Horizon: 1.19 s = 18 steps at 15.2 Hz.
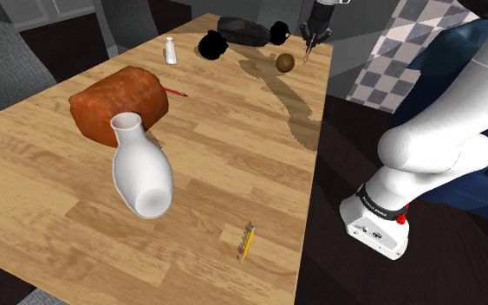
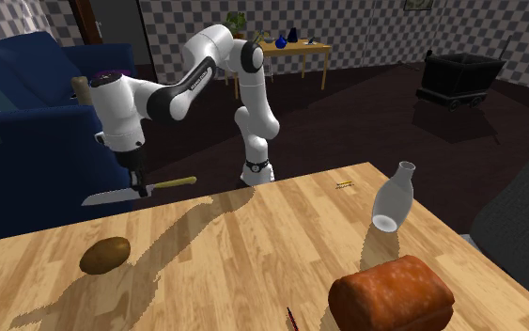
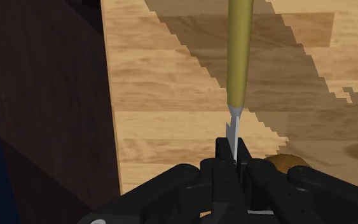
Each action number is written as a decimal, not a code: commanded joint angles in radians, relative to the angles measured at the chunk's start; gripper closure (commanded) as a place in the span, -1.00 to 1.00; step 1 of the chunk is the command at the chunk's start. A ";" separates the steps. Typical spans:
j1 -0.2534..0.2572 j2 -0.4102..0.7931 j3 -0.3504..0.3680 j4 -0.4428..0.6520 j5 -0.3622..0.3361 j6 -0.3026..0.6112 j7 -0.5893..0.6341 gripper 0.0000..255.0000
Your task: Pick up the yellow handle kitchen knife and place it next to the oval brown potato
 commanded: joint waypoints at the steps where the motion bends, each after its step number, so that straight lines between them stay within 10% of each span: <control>1: -0.002 0.010 -0.002 -0.011 -0.003 0.021 -0.003 1.00; 18: 0.002 0.081 -0.006 -0.155 -0.027 0.234 0.016 1.00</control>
